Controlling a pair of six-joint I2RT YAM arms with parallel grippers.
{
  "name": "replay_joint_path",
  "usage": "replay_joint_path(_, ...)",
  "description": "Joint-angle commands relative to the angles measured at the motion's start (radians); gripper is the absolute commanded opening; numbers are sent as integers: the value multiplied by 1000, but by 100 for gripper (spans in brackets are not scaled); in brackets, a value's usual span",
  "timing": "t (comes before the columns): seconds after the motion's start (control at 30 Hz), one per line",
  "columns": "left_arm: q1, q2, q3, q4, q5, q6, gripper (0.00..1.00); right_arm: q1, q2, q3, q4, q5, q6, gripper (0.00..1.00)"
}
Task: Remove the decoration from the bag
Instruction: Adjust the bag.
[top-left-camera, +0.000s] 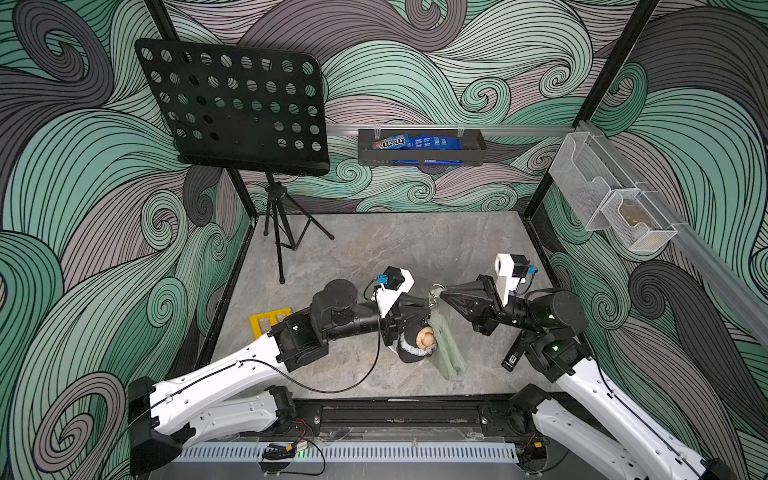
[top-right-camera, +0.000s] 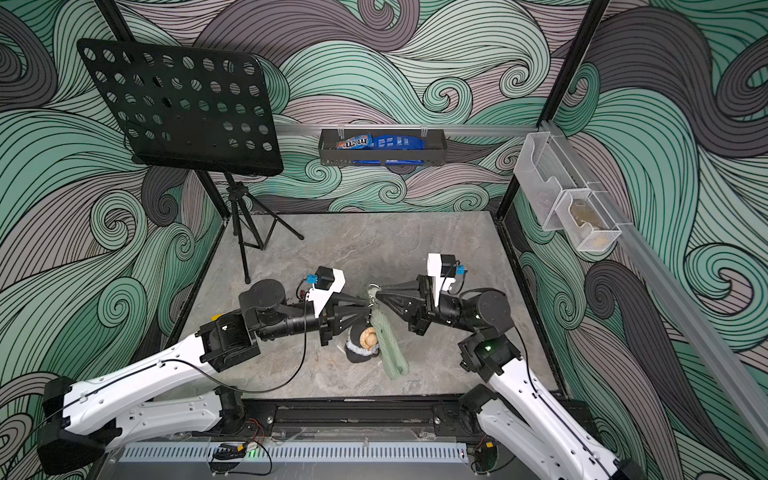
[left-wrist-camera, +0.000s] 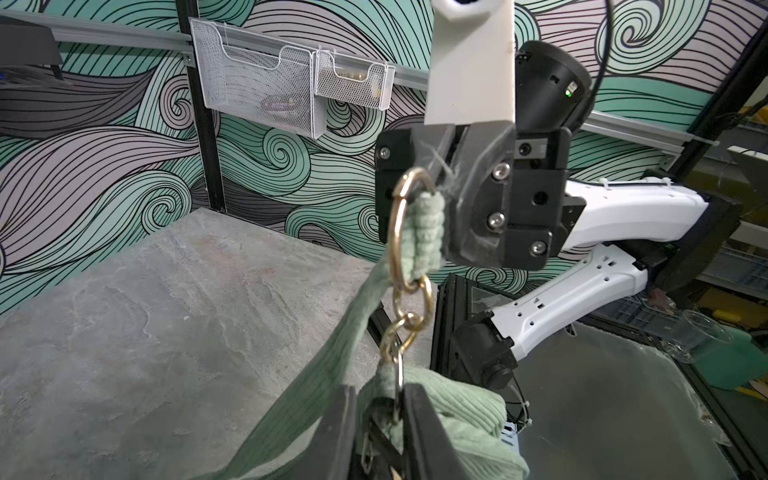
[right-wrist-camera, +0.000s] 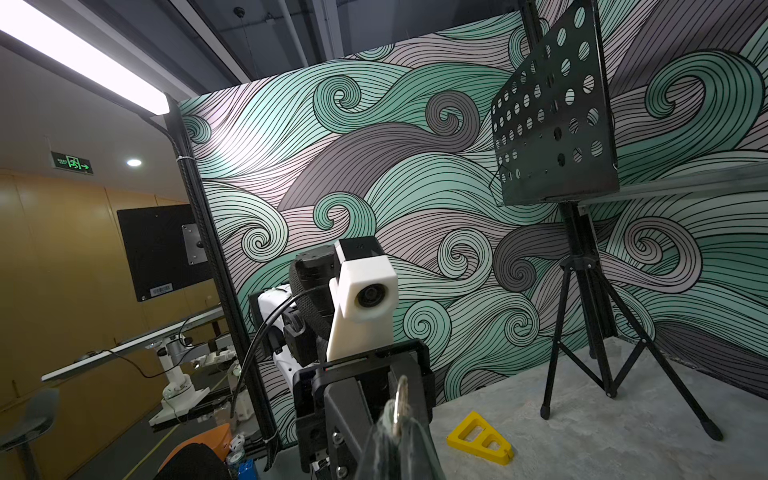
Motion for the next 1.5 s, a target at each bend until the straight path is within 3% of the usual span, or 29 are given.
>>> replay_joint_path(0.0, -8, -13, 25, 20, -19, 4, 13, 6, -20, 3, 51, 13, 7, 0)
replay_joint_path(0.13, -8, -25, 25, 21, -20, 6, 0, 6, -25, 0, 44, 21, 0, 0)
replay_joint_path(0.33, -8, -44, 22, 3, -32, 7, 0, 6, -35, -6, 12, 16, -56, 0)
replay_joint_path(0.77, 5, -92, 66, -163, -190, 51, 0, 7, -80, -47, -150, 167, -280, 1)
replay_joint_path(1.03, 18, -93, 109, -220, -185, 66, 0, 7, -116, -70, -203, 192, -381, 15)
replay_joint_path(1.23, 33, -86, 142, -271, -178, 70, 0, 6, -139, -50, -300, 186, -480, 36)
replay_joint_path(1.33, 42, -85, 150, -285, -149, 67, 0, 6, -131, -20, -342, 145, -505, 45)
replay_joint_path(1.47, 49, -79, 149, -285, -74, 65, 0, 6, -112, -37, -257, 31, -443, 45)
